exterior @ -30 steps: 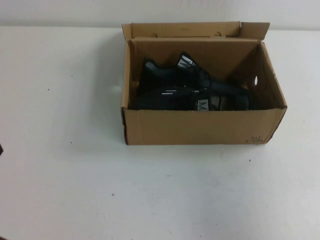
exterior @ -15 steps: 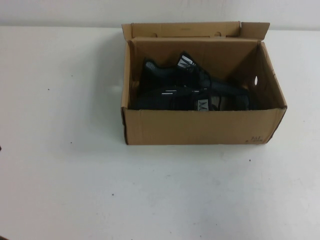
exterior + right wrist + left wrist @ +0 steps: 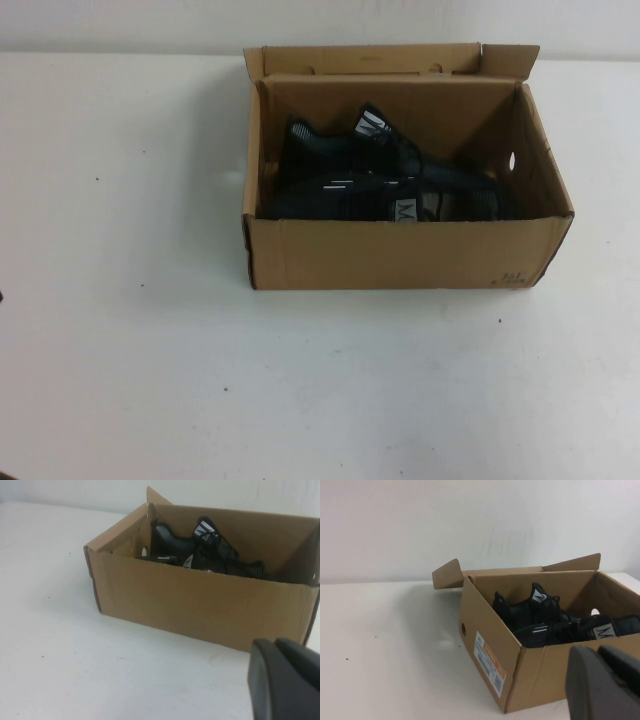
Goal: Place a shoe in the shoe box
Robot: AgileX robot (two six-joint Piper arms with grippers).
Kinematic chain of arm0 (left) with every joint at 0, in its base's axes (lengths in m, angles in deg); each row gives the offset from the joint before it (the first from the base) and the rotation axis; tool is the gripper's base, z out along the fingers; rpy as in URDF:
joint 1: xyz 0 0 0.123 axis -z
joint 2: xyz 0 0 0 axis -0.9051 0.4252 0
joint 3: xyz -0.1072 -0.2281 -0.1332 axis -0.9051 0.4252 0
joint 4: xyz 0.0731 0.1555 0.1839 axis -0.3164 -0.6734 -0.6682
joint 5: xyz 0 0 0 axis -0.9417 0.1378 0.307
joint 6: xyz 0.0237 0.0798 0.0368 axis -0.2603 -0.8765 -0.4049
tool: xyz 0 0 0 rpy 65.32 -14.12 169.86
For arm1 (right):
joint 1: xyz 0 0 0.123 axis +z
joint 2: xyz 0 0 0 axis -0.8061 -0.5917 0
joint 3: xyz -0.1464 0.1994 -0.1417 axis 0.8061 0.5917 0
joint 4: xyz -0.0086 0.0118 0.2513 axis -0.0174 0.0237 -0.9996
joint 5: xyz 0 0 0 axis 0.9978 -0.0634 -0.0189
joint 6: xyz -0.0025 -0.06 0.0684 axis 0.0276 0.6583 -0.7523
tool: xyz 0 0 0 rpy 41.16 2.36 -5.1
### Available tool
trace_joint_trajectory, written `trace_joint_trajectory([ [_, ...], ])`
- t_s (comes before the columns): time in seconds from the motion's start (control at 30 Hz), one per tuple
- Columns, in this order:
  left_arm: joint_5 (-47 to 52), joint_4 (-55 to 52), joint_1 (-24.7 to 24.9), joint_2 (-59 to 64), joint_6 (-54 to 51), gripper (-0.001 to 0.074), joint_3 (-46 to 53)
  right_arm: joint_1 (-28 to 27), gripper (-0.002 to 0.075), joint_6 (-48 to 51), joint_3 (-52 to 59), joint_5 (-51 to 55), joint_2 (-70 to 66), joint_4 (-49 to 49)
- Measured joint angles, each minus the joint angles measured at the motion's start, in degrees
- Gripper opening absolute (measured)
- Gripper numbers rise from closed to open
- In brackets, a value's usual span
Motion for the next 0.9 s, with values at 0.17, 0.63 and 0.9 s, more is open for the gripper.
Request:
trace_joint_trajectory([
  [0.17,-1.45,0.74,0.00,-2.97,0.00,-0.0001,1.74,0.00,-0.0015,0.00,0.00,0.22,0.00,0.00],
  [0.63,-1.18,-33.87,0.00,-13.92,34.88,-0.0001,11.12,0.00,-0.0015,0.00,0.00,2.28,0.00,0.00],
  [0.9,-3.77,-48.06,0.00,-20.09,47.40,-0.0001,21.99,0.00,-0.0015,0.00,0.00,2.79,0.00,0.00],
])
